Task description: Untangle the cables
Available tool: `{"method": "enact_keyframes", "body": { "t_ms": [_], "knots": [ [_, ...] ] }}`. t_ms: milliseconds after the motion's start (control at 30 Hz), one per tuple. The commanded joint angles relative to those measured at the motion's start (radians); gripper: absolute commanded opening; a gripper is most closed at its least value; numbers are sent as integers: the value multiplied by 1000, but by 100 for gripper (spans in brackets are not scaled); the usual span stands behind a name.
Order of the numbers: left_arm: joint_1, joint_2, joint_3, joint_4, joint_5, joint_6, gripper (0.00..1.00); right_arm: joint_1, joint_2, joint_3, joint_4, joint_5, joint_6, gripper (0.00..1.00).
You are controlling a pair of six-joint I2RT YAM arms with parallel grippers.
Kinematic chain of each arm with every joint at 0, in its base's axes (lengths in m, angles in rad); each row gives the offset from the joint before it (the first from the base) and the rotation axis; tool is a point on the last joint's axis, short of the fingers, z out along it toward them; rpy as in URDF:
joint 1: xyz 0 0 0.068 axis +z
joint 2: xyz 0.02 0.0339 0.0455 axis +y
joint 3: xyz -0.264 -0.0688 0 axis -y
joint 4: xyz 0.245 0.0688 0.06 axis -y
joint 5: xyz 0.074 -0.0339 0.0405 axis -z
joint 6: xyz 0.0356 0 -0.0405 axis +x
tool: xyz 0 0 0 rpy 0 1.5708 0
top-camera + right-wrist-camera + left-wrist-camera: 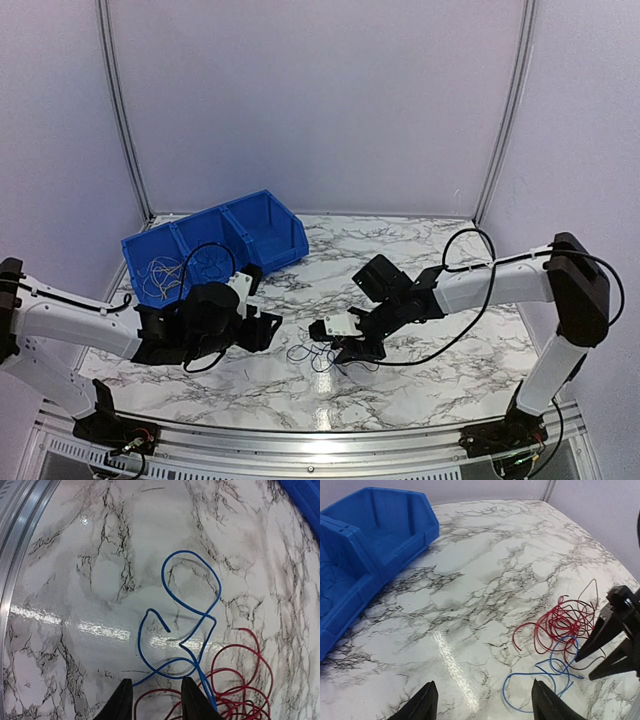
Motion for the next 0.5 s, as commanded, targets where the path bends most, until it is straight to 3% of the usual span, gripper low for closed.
{"method": "enact_keyframes", "body": {
  "t_ms": [0, 100, 200, 467],
  "knots": [
    [-4, 24, -36, 98, 164, -5, 66, 13, 37, 58, -20, 59, 16, 30],
    [-4, 26, -53, 137, 165, -11, 66, 14, 42, 66, -14, 71, 29, 23],
    [-4, 45, -45, 148, 176, -9, 66, 14, 31, 62, -8, 75, 30, 22],
    [-22, 213, 12, 213, 419, 31, 59, 14, -17, 55, -19, 67, 21, 25]
  ]
}}
